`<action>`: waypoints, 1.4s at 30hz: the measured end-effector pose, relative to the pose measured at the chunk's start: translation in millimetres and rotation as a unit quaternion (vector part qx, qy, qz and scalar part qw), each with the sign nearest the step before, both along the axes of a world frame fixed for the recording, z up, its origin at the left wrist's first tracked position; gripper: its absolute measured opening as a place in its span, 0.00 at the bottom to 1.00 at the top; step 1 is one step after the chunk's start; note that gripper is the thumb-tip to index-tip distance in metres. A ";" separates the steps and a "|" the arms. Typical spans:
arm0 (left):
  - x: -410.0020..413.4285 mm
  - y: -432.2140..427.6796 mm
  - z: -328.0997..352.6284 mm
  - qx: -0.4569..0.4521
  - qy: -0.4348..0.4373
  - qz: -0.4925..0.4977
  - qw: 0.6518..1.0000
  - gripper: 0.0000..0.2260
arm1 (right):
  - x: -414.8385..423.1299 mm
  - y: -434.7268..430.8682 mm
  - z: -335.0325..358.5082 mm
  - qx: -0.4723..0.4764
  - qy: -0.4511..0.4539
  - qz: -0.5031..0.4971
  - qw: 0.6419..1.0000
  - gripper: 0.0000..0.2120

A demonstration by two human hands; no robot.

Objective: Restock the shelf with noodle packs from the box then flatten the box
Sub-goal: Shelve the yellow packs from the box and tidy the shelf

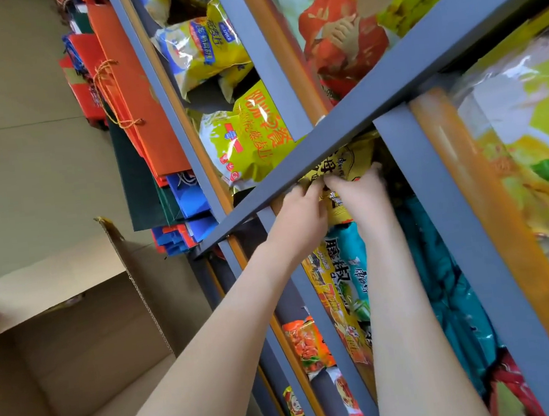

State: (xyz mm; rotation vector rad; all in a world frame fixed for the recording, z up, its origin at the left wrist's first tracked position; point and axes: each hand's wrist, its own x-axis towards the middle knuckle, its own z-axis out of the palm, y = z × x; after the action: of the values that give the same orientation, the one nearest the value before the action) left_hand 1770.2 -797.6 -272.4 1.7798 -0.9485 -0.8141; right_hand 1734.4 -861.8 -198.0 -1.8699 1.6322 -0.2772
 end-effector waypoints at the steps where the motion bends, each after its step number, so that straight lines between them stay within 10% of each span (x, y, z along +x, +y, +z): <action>1: -1.1 -2.1 -2.5 -0.008 0.003 0.002 1.000 0.20 | -2.2 -1.3 -1.4 0.011 0.014 0.001 1.000 0.38; 25: -2.2 -18.3 -4.8 0.102 -0.190 -0.052 0.975 0.30 | -24.0 -23.0 -17.8 -0.135 0.294 0.117 0.939 0.32; 42: -5.8 -1.0 -4.8 0.025 -0.035 -0.007 0.999 0.19 | -33.6 16.0 -20.0 -0.260 0.260 0.186 0.911 0.28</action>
State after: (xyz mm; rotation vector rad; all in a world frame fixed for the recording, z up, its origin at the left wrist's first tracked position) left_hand 1764.4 -798.6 -277.2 1.8578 -0.9944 -0.7939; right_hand 1700.8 -845.8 -218.0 -2.8083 1.5709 -0.0431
